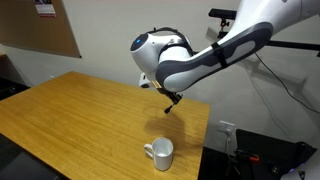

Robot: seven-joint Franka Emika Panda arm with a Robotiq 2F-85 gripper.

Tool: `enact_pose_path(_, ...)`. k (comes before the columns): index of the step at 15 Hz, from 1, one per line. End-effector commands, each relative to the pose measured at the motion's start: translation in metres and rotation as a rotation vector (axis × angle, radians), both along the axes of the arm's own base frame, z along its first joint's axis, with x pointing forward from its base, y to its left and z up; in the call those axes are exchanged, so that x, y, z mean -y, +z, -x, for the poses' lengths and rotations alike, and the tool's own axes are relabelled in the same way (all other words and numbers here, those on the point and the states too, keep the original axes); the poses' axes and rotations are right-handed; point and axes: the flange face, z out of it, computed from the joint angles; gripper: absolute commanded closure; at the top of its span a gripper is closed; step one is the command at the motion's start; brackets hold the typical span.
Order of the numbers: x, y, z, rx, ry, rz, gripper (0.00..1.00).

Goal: Pick up the small brush from the table and put it in the mug cup.

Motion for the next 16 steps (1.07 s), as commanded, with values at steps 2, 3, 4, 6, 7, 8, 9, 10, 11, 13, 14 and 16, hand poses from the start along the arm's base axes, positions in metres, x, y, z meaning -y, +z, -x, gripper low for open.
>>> enact_pose_path(2,0.001,0.004,-0.002,-0.018,0.024,0.05,0.97)
enact_pose_path(3,0.002,0.005,-0.002,-0.028,0.039,0.072,0.97)
enact_pose_path(4,0.002,0.005,-0.002,-0.036,0.053,0.093,0.97)
enact_pose_path(6,0.002,0.006,-0.002,-0.055,0.076,0.136,0.97)
enact_pose_path(7,0.001,0.007,-0.002,-0.071,0.091,0.155,0.97)
enact_pose_path(8,-0.001,0.007,-0.002,-0.084,0.105,0.171,0.97)
enact_pose_path(9,-0.003,0.007,-0.002,-0.1,0.119,0.191,0.97)
enact_pose_path(10,-0.005,0.007,-0.001,-0.115,0.135,0.206,0.97)
enact_pose_path(11,-0.009,0.007,-0.001,-0.143,0.156,0.232,0.97)
enact_pose_path(13,-0.015,0.008,0.002,-0.198,0.2,0.28,0.97)
enact_pose_path(14,-0.019,0.008,0.003,-0.221,0.225,0.302,0.97)
enact_pose_path(16,-0.026,0.01,0.003,-0.259,0.282,0.355,0.97)
